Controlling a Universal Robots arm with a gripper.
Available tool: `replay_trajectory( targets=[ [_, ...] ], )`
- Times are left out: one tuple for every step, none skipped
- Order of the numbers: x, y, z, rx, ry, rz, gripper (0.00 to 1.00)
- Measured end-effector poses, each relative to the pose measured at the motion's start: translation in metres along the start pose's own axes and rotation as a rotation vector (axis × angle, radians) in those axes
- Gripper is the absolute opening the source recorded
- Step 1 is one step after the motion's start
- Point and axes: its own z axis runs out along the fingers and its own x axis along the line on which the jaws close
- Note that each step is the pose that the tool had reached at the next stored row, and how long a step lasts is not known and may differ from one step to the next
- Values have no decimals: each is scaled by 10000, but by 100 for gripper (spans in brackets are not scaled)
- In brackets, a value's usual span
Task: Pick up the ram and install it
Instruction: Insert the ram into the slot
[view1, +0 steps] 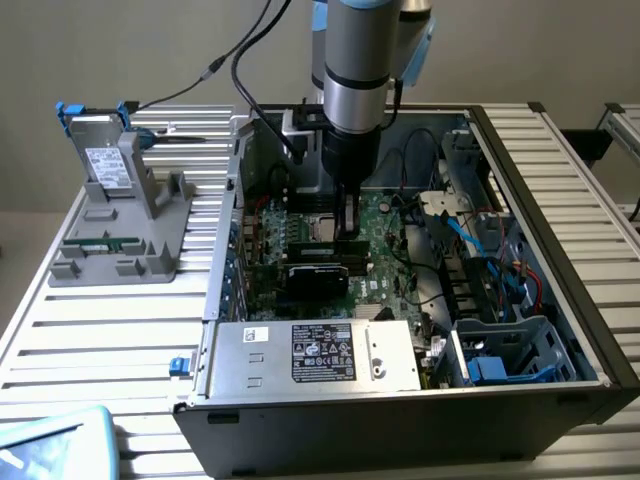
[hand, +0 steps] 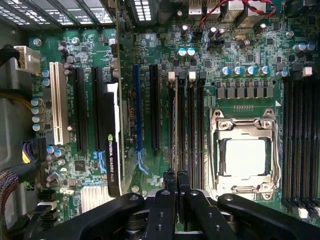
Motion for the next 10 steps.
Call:
replay_trajectory(
  targets=[
    [0,0,11,1,0,0,13],
    [0,0,22,0,0,0,13],
    [0,0,34,1,0,0,13],
    [0,-1,47,1,0,-1,13],
    [0,-1,59,1,0,-1,13],
    [0,-1,70,3,1,-2,13],
    [0,-1,80,5,0,-1,13],
    [0,-1,90,8,0,-1,13],
    [-1,-1,99,10,-1,-1,13],
    [-1,0,106,10,-1,-1,13]
  ],
)
